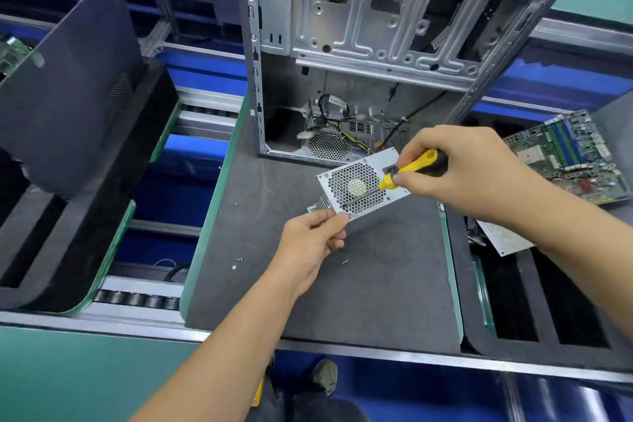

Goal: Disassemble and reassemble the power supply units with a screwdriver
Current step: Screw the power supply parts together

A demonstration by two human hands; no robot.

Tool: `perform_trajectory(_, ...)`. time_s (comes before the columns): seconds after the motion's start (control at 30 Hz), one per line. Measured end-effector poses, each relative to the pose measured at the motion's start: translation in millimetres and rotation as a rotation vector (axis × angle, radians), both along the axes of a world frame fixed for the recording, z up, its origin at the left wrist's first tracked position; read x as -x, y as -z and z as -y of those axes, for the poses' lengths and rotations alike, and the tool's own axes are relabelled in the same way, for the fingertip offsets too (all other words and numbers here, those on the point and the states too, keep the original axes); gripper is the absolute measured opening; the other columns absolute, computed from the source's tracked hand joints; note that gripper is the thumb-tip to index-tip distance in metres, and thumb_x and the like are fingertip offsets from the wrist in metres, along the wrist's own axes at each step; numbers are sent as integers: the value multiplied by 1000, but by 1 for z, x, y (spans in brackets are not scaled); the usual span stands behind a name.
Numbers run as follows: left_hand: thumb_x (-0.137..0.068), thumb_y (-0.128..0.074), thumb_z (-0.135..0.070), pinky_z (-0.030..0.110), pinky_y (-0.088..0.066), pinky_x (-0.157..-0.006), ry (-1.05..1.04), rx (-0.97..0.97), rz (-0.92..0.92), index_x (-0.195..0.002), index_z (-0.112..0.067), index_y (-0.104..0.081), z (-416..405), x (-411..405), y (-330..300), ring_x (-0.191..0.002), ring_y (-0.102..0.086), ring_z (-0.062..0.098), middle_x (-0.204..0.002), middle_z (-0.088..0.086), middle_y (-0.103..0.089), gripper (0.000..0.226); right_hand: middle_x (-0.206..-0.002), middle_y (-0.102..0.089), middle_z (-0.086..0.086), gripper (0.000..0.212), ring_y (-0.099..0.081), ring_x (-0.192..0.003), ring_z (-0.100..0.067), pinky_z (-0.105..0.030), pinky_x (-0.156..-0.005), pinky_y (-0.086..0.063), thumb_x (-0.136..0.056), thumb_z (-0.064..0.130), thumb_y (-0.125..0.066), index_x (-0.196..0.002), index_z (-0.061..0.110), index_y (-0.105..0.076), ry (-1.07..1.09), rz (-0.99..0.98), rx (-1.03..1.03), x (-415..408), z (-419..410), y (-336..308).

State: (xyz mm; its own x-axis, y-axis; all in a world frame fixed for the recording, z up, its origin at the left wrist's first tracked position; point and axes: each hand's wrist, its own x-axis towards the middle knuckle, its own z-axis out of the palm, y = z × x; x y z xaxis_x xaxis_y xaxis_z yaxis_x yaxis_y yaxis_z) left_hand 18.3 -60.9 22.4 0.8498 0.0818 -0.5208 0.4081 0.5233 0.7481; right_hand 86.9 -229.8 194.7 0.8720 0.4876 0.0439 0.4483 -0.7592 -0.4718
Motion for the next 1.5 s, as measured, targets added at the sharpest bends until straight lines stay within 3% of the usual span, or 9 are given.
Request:
perform_trajectory(0.23, -88, -74, -8, 18, -50, -57, -16, 8, -5, -91, -6, -74, 1, -1, 0, -59, -58, 7, -70, -4, -68, 3, -72, -63, 12, 15, -59, -71, 0, -14, -60, -45, -74, 30, -77, -75, 32, -63, 11, -9, 74, -2, 4, 8)
perform_trajectory(0.67, -88, -74, -8, 18, -51, -57, -25, 3, -10, -94, -5, -74, 2, -2, 2, -59, -58, 8, -74, -2, -69, 6, -68, -59, 18, 12, -57, -71, 6, -4, -61, -39, -74, 27, -77, -76, 26, -65, 34, -31, 68, 3, 3, 7)
perform_trajectory(0.9, -87, -75, -8, 19, -50, -57, -31, 9, -20, -96, -4, -74, 1, -3, 3, -59, -58, 7, -75, -2, -69, 10, -70, -62, 14, 13, -58, -71, 4, -12, -60, -44, -77, 29, -78, -77, 25, -65, 59, -53, 106, 5, 0, 7)
perform_trajectory(1.0, -87, -75, -8, 19, -50, -57, -27, 7, -21, -96, -5, -74, 1, -3, 4, -59, -58, 7, -73, -4, -69, 10, -75, -61, 12, 19, -59, -76, -4, -25, -67, -47, -80, 38, -75, -79, 22, -65, 21, 12, 189, 7, -7, 2)
perform_trajectory(1.1, -87, -76, -9, 19, -50, -57, -30, 4, -24, -95, -5, -74, 0, -3, 5, -60, -59, 7, -70, -4, -68, 9, -79, -61, 0, 29, -61, -84, -24, -37, -74, -52, -86, 45, -69, -81, 16, -66, 4, 73, 320, 9, -23, -2)
perform_trajectory(1.27, -86, -77, -10, 19, -50, -57, -30, -3, -25, -90, -7, -73, 1, -3, 5, -59, -59, 7, -66, -6, -66, 7, -82, -52, -6, 42, -59, -94, -38, -38, -74, -45, -90, 56, -59, -86, 14, -57, -16, 113, 543, 12, -49, -10)
perform_trajectory(1.33, -86, -77, -11, 20, -50, -58, -30, -1, -22, -90, -7, -72, 1, -3, 4, -60, -59, 8, -66, -6, -65, 7, -89, -46, -4, 35, -58, -91, -36, -38, -73, -46, -92, 50, -60, -96, 16, -53, -106, 119, 526, 17, -57, -13)
perform_trajectory(1.43, -86, -77, -11, 20, -50, -59, -25, 3, -20, -92, -6, -72, 1, -2, 4, -61, -59, 8, -67, -6, -65, 9, -108, -38, -6, 16, -56, -74, -28, -42, -73, -51, -93, 19, -57, -106, 14, -50, -238, 54, 485, 19, -61, -20)
perform_trajectory(1.5, -86, -77, -10, 20, -50, -59, -22, 9, -16, -91, -7, -73, 1, -2, 4, -61, -59, 8, -67, -6, -65, 8, -107, -41, -3, 12, -58, -83, -28, -42, -76, -51, -93, 13, -53, -103, 19, -53, -262, 21, 537, 17, -61, -24)
